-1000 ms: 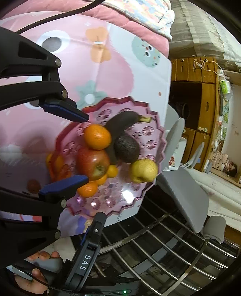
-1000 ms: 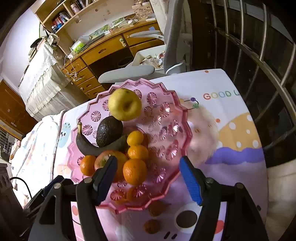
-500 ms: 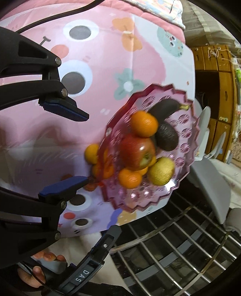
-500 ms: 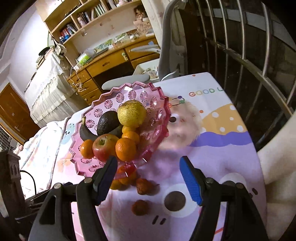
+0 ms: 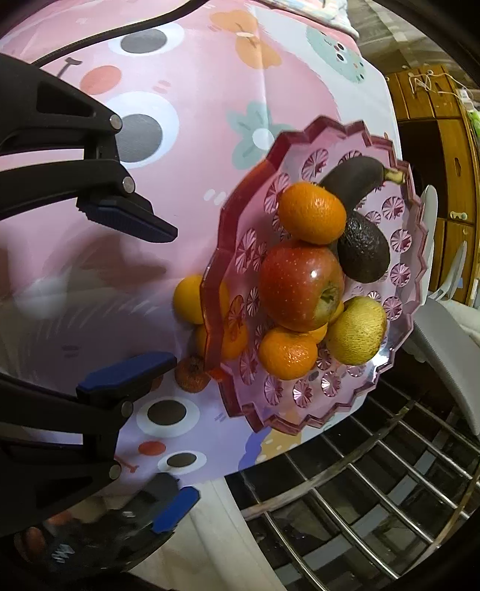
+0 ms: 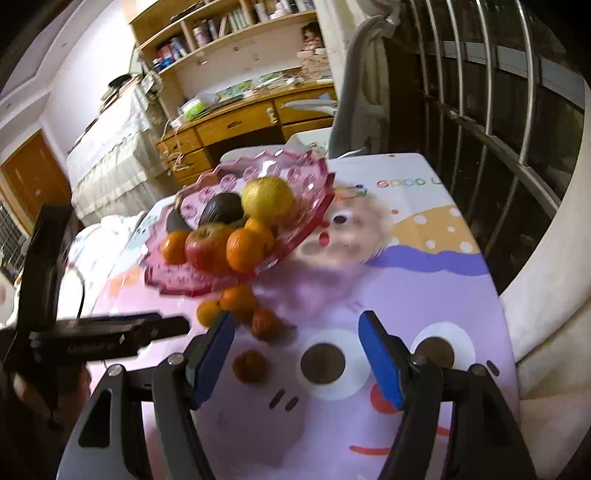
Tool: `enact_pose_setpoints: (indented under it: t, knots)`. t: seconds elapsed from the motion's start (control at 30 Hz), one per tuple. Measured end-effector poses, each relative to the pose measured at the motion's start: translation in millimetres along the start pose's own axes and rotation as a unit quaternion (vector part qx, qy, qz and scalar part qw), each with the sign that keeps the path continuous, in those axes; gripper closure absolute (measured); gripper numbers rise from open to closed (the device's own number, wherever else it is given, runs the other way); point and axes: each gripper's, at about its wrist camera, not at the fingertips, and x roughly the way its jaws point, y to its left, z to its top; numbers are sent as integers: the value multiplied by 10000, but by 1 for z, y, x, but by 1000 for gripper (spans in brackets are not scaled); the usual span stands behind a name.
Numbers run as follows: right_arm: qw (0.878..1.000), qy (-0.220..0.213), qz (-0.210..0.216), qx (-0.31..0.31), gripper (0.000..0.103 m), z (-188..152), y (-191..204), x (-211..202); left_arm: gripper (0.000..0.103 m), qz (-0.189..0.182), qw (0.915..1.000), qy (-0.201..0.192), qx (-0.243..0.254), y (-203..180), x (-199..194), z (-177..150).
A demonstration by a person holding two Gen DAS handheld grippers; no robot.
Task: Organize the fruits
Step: 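Grasp a brown wrinkled fruit with the right tool while the left tool grasps a mandarin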
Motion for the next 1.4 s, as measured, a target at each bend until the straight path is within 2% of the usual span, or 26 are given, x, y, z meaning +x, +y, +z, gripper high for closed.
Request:
enact_pose_setpoints:
  t: [0.27, 0.47, 0.8, 1.0, 1.2, 1.4]
  knots:
    - [9973, 163, 125, -702, 33, -26, 20, 14, 43, 169, 9997, 49, 197, -6, 29, 2]
    - [9947, 256, 243, -967, 34, -38, 31, 28, 43, 243, 9996, 8, 154, -6, 43, 1]
    - [9827, 442, 353, -1764, 54, -49, 56, 51, 44, 268, 9990, -320, 156, -6, 46, 0]
    - [9779, 518, 313, -1999, 62, -50, 60, 58, 58, 120, 9986, -478, 186, -7, 42, 0]
    - [9753, 517, 272, -2129, 70, -50, 59, 60, 71, 193, 9981, -519, 262, -13, 41, 0]
    - [9760, 527, 179, -2105, 73, -50, 61, 60, 71, 239, 9978, -582, 213, -9, 34, -2]
